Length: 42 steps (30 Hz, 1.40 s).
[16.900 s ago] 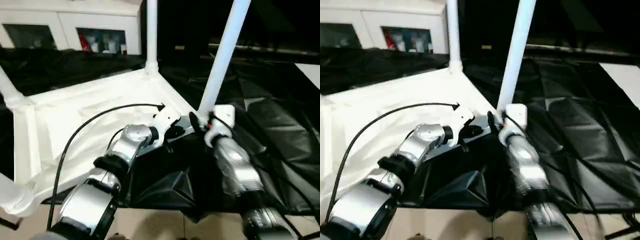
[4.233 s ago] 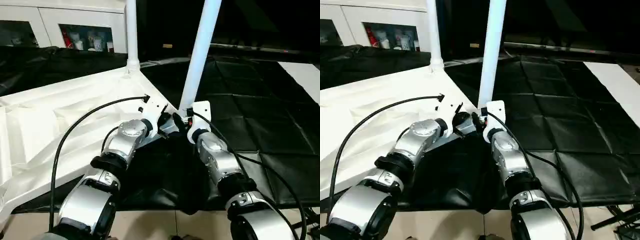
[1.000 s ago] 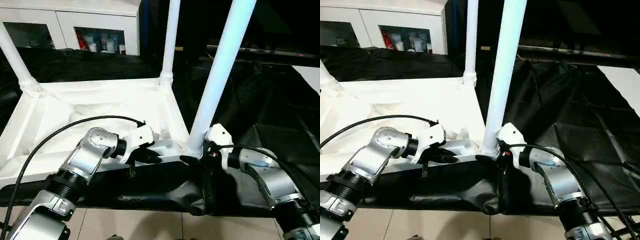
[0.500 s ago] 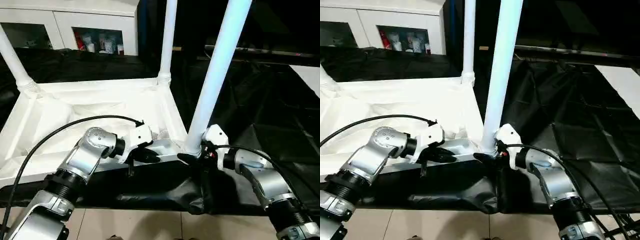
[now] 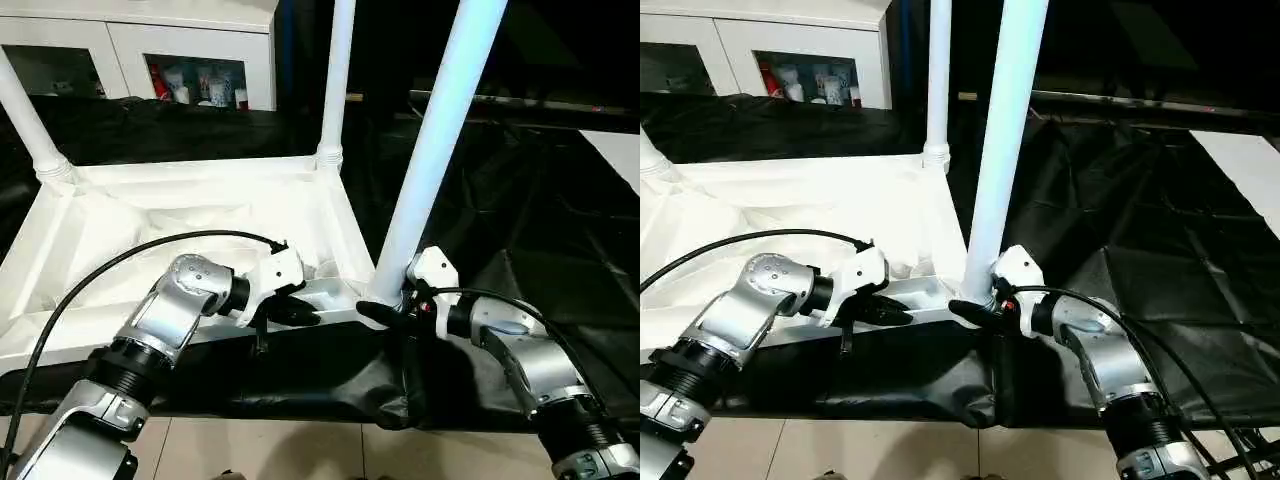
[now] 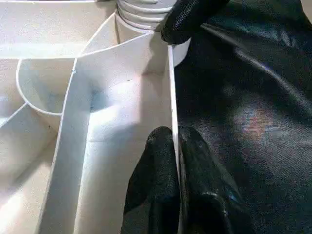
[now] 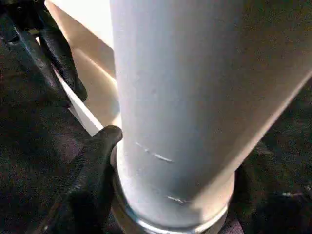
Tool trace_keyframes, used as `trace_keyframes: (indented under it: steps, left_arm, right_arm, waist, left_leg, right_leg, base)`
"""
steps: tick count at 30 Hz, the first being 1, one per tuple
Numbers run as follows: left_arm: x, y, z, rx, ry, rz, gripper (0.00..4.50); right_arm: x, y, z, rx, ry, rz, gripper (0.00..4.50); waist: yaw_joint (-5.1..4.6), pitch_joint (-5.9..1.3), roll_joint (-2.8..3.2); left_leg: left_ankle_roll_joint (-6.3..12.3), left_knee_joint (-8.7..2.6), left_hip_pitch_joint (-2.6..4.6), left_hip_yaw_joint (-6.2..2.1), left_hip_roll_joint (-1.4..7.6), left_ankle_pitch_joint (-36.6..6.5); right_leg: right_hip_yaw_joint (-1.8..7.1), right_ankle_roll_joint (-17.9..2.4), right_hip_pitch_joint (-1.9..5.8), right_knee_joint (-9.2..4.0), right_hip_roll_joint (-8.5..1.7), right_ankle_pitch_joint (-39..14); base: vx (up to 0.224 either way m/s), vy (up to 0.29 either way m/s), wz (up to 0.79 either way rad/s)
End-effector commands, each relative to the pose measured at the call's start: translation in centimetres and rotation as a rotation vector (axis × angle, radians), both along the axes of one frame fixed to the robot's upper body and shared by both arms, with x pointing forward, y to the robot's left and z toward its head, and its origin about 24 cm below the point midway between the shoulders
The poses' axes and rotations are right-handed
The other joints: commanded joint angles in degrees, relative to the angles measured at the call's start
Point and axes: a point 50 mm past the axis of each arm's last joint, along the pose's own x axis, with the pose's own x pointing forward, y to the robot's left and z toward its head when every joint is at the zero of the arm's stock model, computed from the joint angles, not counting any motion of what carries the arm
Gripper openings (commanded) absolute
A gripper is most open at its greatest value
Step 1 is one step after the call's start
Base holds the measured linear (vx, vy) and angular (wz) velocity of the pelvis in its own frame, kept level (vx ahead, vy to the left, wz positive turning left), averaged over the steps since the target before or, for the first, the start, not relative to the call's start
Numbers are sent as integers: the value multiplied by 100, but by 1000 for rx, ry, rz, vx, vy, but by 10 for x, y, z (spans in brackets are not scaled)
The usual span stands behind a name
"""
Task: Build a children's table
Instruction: Rotate leg to tighten
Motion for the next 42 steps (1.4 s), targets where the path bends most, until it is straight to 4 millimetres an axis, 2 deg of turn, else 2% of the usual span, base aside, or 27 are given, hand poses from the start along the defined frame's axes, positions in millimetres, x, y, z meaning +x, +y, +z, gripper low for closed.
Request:
trace_keyframes:
  steps: [1,5,10,11,12,14,15,16,17,18,19,20,22,23,25,30,31,32,33,34,35,36,37,39,40,41,42]
  left_arm:
    - [-4,-4,-6,-2,40,-26,0]
    - [-2,-4,-7,-3,33,0,0]
    - [4,-5,-9,-3,29,76,0]
    - [7,-8,-9,-14,31,102,0]
    - [10,-11,-10,-20,31,133,0]
    - [17,-20,-14,-5,24,195,0]
    - [17,-20,-14,-5,24,195,0]
    - [25,-31,-16,-1,21,272,0]
    - [28,-35,-16,-2,17,302,0]
    - [30,-38,-17,-2,15,320,0]
    - [33,-42,-16,-9,16,352,0]
    - [37,-50,-16,-19,18,408,0]
    - [40,-58,-16,-24,21,463,0]
    - [42,-61,-17,-24,22,482,0]
    - [45,-63,-17,-14,-4,525,0]
    - [48,-62,-14,-22,-23,522,0]
    - [48,-62,-12,-27,-41,492,0]
    - [48,-61,-12,-28,-48,479,0]
    - [48,-61,-12,-29,-49,475,0]
    - [47,-59,-12,-32,-45,453,0]
    - [47,-58,-13,-30,-38,452,0]
    - [47,-58,-13,-30,-38,452,0]
    - [43,-54,-12,-51,-47,370,0]
    - [40,-53,-12,-60,-48,334,0]
    - [34,-45,-11,-71,-64,246,0]
    - [34,-44,-11,-72,-66,238,0]
    - [32,-39,-12,-72,-57,228,0]
  right_arm:
    - [7,-2,7,8,-32,-29,277]
    - [8,-1,7,41,-19,-51,277]
    - [14,1,2,70,-7,-184,277]
    - [17,1,-2,78,-7,-266,277]
    - [21,1,-6,92,2,-368,277]
    - [28,5,-16,112,42,-599,276]
    - [28,5,-16,112,42,-599,276]
    - [33,17,-21,98,54,-693,276]
    - [35,23,-22,86,51,-710,276]
    - [36,26,-22,76,46,-720,276]
    - [38,31,-21,62,43,-739,276]
    - [43,41,-19,39,33,-745,276]
    - [49,53,-14,29,16,-759,276]
    - [52,58,-11,34,8,-776,276]
    - [56,69,-6,69,15,-771,276]
    - [59,78,0,85,-15,-734,276]
    - [59,78,2,109,-22,-725,276]
    - [60,77,3,118,-25,-722,332]
    - [60,77,4,121,-27,-723,346]
    - [61,73,6,130,-45,-711,346]
    - [62,71,6,126,-55,-703,346]
    - [62,71,6,126,-55,-703,366]
    - [63,54,14,129,-121,-653,380]
    - [63,48,16,130,-139,-640,392]
    - [59,25,23,132,-162,-541,399]
    - [58,23,24,131,-162,-529,411]
    - [53,15,26,121,-159,-454,423]
  waist:
    - [-16,-349,-32]
    - [-14,-352,-25]
    - [-23,-352,-24]
    - [-32,-352,-45]
    - [-38,-336,-24]
    - [-83,-338,-19]
    - [-97,-343,-13]
    - [-98,-341,16]
    - [-150,-328,38]
    - [-155,-336,21]
    - [-135,-351,39]
    - [-160,-339,36]
    - [-175,-343,29]
    - [-178,-352,42]
    - [-172,-358,18]
    - [-142,-363,20]
    - [-137,-364,22]
    - [-129,-370,20]
    - [-124,-381,16]
    - [-119,-369,39]
    - [-130,-376,36]
    - [-140,-371,33]
    - [-157,-372,16]
    - [-159,-381,12]
    - [-141,-380,-26]
    - [-97,-382,-23]
    - [-89,-383,-15]
  left_leg:
    - [218,-428,-20,-21,133,-1357]
    - [217,-428,-19,-26,134,-1347]
    - [170,-425,-13,-22,121,-1310]
    - [171,-426,-20,-25,121,-1329]
    - [126,-426,5,-19,110,-1370]
    - [17,-432,5,-34,91,-1442]
    - [-23,-429,20,-45,87,-1495]
    - [-22,-429,24,-51,90,-1530]
    - [-62,-418,43,-53,73,-1734]
    - [-52,-413,58,-54,64,-1790]
    - [-22,-415,59,-60,72,-1761]
    - [-4,-420,46,-49,70,-1764]
    - [8,-405,71,-44,50,-1865]
    - [23,-418,47,-52,56,-1817]
    - [76,-417,40,-49,57,-1798]
    - [177,-447,0,-42,78,-1616]
    - [183,-448,-2,-45,78,-1623]
    - [189,-444,5,-39,79,-1612]
    - [194,-437,10,-31,79,-1565]
    - [206,-446,9,-33,82,-1535]
    - [213,-449,-14,-39,83,-1538]
    - [217,-459,-32,-41,82,-1540]
    - [210,-468,-62,-58,85,-1506]
    - [277,-450,-38,-37,100,-1395]
    - [311,-451,-37,-37,107,-1356]
    - [431,-440,-40,-29,131,-1241]
    - [468,-440,-23,-20,134,-1193]
  right_leg:
    - [293,-718,313,-483,-330,-2446]
    - [294,-680,316,-485,-334,-2501]
    - [288,-685,303,-486,-328,-2506]
    - [282,-660,311,-491,-332,-2580]
    - [283,-628,272,-525,-331,-2725]
    - [261,-527,265,-554,-329,-2978]
    - [251,-477,261,-575,-341,-3099]
    - [250,-468,263,-579,-343,-3105]
    - [227,-430,225,-610,-323,-3251]
    - [216,-407,228,-633,-325,-3311]
    - [228,-408,244,-626,-344,-3207]
    - [231,-423,227,-633,-320,-3156]
    - [208,-430,219,-643,-302,-3157]
    - [209,-441,248,-632,-310,-3066]
    - [203,-434,253,-633,-309,-2981]
    - [232,-593,294,-574,-329,-2599]
    - [231,-591,301,-579,-338,-2624]
    - [238,-586,299,-584,-345,-2636]
    - [246,-604,300,-574,-346,-2571]
    - [250,-641,299,-568,-345,-2520]
    - [245,-640,317,-557,-346,-2516]
    - [241,-631,325,-558,-345,-2542]
    - [226,-587,362,-558,-346,-2605]
    - [258,-671,340,-540,-352,-2386]
    - [254,-697,357,-535,-354,-2330]
    - [278,-717,375,-499,-354,-2085]
    - [287,-774,355,-489,-353,-1988]
  base:
    - [0,0,0]
    - [0,0,0]
    - [0,0,0]
    - [0,0,0]
    - [0,0,0]
    - [0,0,0]
    - [0,0,0]
    - [0,0,0]
    - [0,0,0]
    - [0,0,0]
    - [0,0,0]
    - [0,0,0]
    - [0,0,0]
    - [0,0,0]
    - [0,0,0]
    - [0,0,0]
    - [0,0,0]
    - [0,0,0]
    - [0,0,0]
    - [0,0,0]
    - [0,0,0]
    - [0,0,0]
    - [0,0,0]
    - [0,0,0]
    - [0,0,0]
    - [0,0,0]
    - [0,0,0]
